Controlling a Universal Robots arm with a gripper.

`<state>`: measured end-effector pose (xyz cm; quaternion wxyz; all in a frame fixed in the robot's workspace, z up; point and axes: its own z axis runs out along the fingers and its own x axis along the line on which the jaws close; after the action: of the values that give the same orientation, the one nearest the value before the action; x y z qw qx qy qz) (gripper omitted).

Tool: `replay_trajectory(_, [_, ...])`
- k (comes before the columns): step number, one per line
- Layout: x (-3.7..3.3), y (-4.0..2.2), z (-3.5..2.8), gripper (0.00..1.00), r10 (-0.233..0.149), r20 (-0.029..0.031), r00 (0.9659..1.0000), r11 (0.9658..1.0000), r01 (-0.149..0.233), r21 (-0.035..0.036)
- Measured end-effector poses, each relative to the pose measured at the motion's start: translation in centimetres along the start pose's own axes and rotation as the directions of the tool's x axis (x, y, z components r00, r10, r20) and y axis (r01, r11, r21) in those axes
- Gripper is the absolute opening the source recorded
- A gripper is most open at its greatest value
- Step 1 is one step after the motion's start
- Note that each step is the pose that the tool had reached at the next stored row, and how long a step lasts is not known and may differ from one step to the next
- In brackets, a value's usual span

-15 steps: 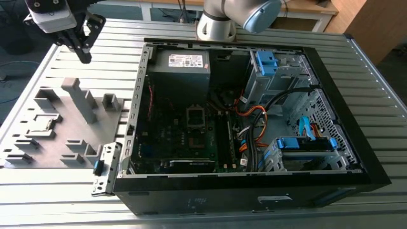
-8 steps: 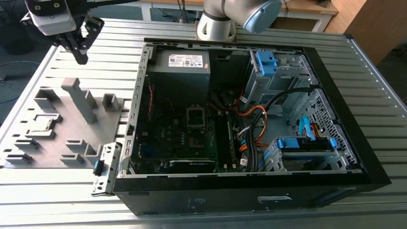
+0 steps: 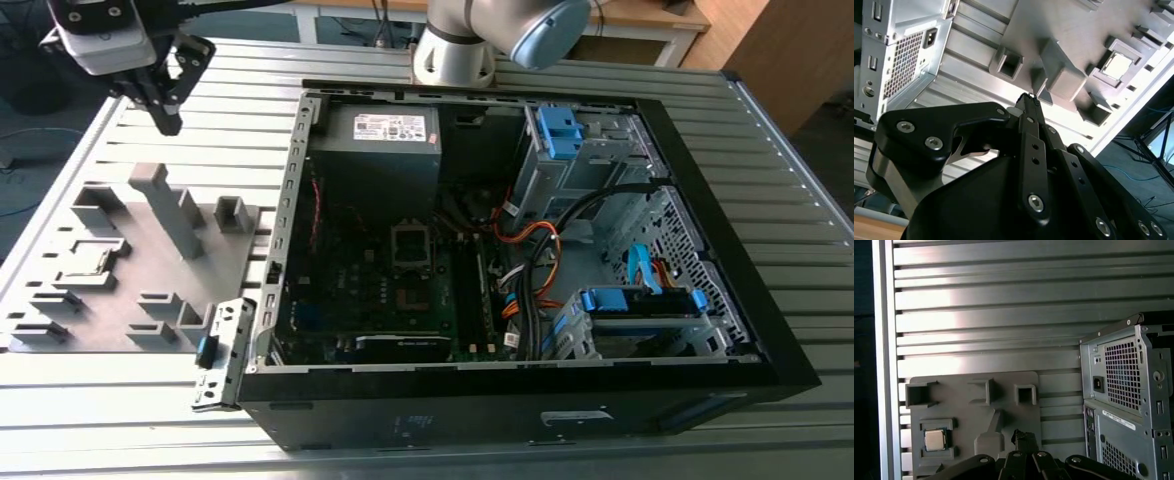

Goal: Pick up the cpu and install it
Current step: 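Reach for the cpu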

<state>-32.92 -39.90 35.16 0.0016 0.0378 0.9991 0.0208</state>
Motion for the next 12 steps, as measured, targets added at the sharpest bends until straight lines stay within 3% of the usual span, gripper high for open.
replay_trajectory(12, [4.44,-0.23,0.47,0.11,0.0,0.0011,1.0,1.0,0.0,-0.0001])
